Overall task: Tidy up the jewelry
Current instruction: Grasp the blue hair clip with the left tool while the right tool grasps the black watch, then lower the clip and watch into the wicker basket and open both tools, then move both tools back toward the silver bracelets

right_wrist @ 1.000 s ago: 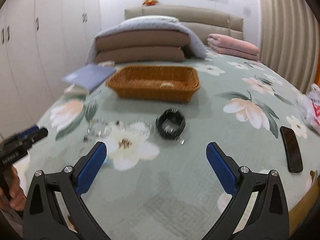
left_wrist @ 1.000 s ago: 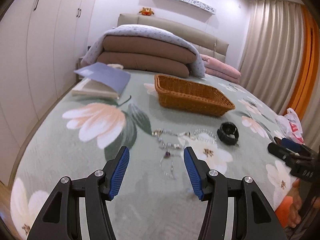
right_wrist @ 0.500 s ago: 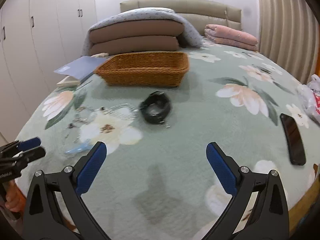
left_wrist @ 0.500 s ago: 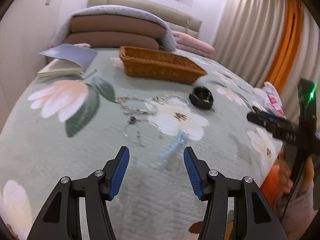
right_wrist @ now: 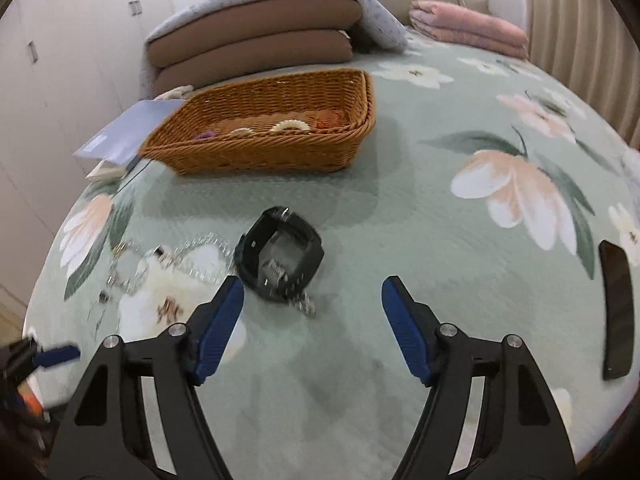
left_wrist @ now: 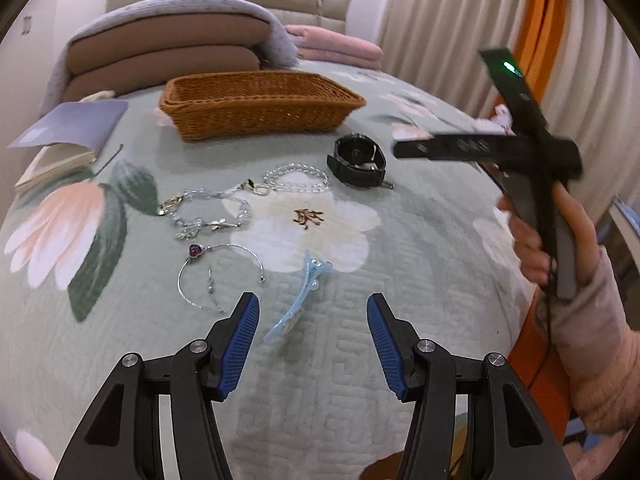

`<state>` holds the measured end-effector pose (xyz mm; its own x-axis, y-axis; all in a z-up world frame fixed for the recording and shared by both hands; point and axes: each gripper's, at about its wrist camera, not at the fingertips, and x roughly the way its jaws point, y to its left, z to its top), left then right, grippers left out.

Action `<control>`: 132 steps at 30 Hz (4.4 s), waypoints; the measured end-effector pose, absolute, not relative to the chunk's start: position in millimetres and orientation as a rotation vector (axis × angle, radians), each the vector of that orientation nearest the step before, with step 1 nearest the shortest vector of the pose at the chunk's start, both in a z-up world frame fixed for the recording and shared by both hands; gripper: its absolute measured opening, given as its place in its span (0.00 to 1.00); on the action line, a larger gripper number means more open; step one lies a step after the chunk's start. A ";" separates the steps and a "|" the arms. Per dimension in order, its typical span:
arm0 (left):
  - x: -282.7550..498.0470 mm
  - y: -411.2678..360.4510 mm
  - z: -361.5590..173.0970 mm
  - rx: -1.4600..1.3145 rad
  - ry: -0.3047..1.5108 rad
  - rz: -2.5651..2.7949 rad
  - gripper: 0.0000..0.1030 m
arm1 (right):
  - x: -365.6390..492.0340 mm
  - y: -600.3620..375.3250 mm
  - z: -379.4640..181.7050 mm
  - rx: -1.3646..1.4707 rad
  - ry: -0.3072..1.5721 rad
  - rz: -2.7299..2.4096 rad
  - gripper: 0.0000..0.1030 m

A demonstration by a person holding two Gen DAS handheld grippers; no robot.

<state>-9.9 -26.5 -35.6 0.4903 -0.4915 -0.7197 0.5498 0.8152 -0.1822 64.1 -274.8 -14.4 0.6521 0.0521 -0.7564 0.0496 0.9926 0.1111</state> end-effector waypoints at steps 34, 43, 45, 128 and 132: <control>18.3 -42.3 -52.3 0.039 0.882 -0.669 0.11 | 107.1 -272.6 -56.3 0.212 0.882 0.018 0.13; 18.8 -32.2 -41.6 -0.030 0.840 -0.686 0.11 | 92.4 -265.1 -45.6 0.203 0.848 0.066 0.13; 18.6 -31.1 -38.0 -0.040 0.827 -0.689 0.11 | 88.7 -265.0 -40.4 0.210 0.833 0.080 0.13; 9.6 39.8 8.8 -0.246 0.552 -0.379 0.77 | -17.4 -246.8 24.2 0.088 0.467 -0.012 1.00; 14.4 49.6 4.5 -0.266 0.556 -0.370 0.77 | -8.3 -247.1 17.2 0.074 0.488 -0.022 1.00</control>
